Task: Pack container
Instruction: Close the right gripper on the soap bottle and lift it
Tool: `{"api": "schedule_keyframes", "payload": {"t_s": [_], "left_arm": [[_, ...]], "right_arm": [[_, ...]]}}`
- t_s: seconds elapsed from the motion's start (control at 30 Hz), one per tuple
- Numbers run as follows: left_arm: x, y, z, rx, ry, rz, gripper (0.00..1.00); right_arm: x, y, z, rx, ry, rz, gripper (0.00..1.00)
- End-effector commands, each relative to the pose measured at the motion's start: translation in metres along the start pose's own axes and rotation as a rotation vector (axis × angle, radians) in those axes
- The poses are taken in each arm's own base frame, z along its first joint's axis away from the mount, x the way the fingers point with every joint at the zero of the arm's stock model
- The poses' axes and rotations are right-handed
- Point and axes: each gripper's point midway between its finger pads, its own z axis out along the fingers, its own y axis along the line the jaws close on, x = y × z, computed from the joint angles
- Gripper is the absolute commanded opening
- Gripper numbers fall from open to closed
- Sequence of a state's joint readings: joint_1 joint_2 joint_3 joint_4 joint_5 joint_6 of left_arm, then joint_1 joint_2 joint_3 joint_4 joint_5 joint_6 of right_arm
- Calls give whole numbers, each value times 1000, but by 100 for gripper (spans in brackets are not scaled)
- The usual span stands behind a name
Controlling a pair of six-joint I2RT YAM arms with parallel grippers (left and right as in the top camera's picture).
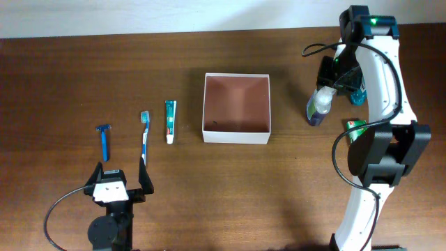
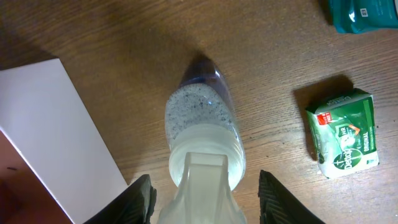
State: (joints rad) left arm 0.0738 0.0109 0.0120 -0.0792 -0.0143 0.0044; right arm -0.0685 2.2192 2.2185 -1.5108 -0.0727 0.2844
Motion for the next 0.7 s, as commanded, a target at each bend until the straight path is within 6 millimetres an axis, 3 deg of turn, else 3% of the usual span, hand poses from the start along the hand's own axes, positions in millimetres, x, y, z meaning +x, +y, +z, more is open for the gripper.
{"api": "schedule_keyframes", "payload": {"t_s": [0.0, 0.33, 0.67], "left_arm": [[1, -3, 0, 15, 1, 12, 99], [1, -3, 0, 15, 1, 12, 99], [1, -3, 0, 15, 1, 12, 100]], "right_arm": [[3, 1, 10, 16, 26, -6, 43], [5, 0, 12, 18, 33, -6, 40], [6, -1, 17, 21, 43, -5, 29]]}}
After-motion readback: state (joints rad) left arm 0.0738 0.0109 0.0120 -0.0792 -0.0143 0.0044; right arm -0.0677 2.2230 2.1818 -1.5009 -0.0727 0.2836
